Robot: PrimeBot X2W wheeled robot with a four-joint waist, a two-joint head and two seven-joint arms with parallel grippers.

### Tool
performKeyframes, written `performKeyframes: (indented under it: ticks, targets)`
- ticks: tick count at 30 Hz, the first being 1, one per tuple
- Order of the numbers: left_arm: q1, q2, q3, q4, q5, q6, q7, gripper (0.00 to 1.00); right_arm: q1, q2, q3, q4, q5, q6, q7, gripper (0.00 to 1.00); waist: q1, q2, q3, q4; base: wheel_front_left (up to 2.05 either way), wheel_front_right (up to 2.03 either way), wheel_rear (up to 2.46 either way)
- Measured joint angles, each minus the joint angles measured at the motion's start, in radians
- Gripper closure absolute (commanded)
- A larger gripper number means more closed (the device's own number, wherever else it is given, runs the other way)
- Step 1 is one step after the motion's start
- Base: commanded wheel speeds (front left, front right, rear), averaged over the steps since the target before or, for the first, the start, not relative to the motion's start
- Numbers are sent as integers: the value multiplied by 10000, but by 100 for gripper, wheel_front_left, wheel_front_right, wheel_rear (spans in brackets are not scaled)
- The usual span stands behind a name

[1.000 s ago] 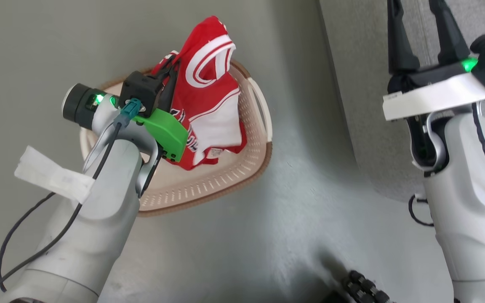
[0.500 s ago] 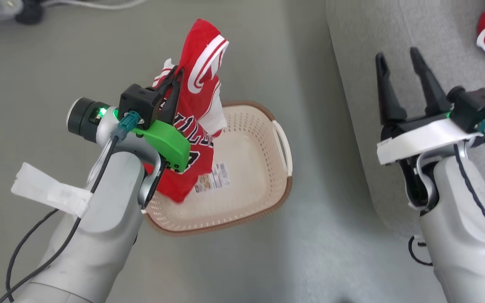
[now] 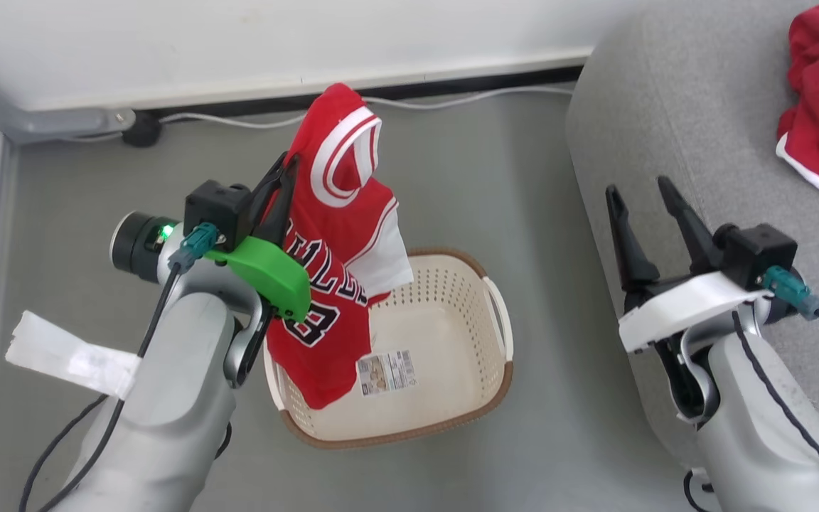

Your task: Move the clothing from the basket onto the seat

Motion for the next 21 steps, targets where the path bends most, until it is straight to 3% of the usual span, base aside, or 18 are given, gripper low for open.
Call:
performKeyframes:
  ticks: [9, 21]
  targets:
    - [709, 161, 157, -40, -334, -27, 19, 100, 819, 40, 428, 531, -59, 13, 0, 0, 0, 0, -1297, 241, 0, 0, 0]
    - [909, 232, 169, -803, -439, -46, 640, 100, 945, 161, 2194, 832, -71, 188, 107, 0, 0, 0, -2383, 518, 0, 0, 0]
